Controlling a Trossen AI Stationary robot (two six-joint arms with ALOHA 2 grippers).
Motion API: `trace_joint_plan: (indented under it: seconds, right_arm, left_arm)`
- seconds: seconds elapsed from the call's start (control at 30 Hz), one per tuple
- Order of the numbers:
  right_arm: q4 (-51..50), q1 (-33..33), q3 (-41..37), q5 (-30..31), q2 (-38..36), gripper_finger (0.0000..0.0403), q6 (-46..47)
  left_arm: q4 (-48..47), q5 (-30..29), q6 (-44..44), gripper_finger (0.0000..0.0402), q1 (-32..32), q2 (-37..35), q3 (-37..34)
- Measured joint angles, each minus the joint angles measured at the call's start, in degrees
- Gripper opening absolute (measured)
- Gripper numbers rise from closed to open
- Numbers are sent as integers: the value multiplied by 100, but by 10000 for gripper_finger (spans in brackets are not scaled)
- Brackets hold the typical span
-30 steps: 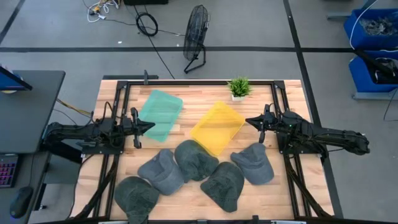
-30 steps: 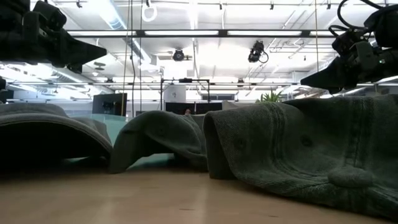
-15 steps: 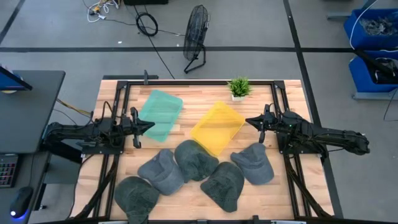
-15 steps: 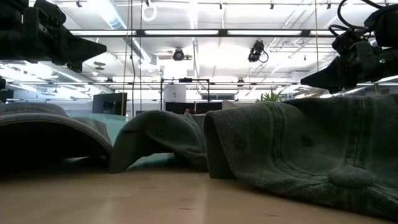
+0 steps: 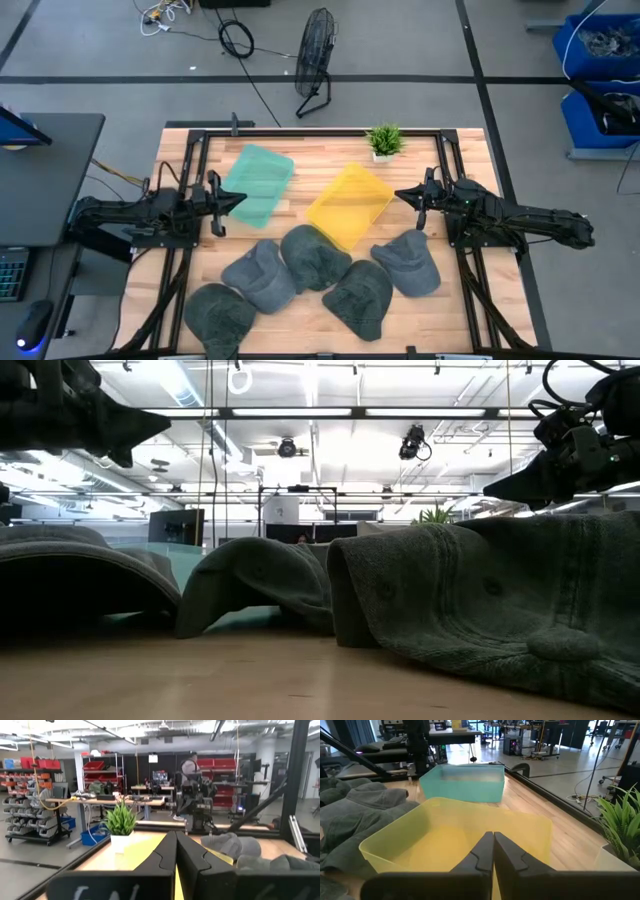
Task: Pick & Place hat
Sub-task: Put the right blue cap into the yellow basket
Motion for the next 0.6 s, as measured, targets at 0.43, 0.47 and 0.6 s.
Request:
trace_joint_plan:
  seconds: [0.43, 0.47, 0.6]
  right_arm:
    - [-7, 35, 0, -150, 16, 18, 1182]
    - [-8, 35, 0, -150, 16, 18, 1055]
    - [-8, 35, 0, -104, 13, 18, 573]
  left_arm:
    - [400, 267, -750, 7, 0, 2, -1]
    - [418, 270, -752, 7, 0, 2, 0]
    - [649, 270, -783, 7, 0, 1, -1]
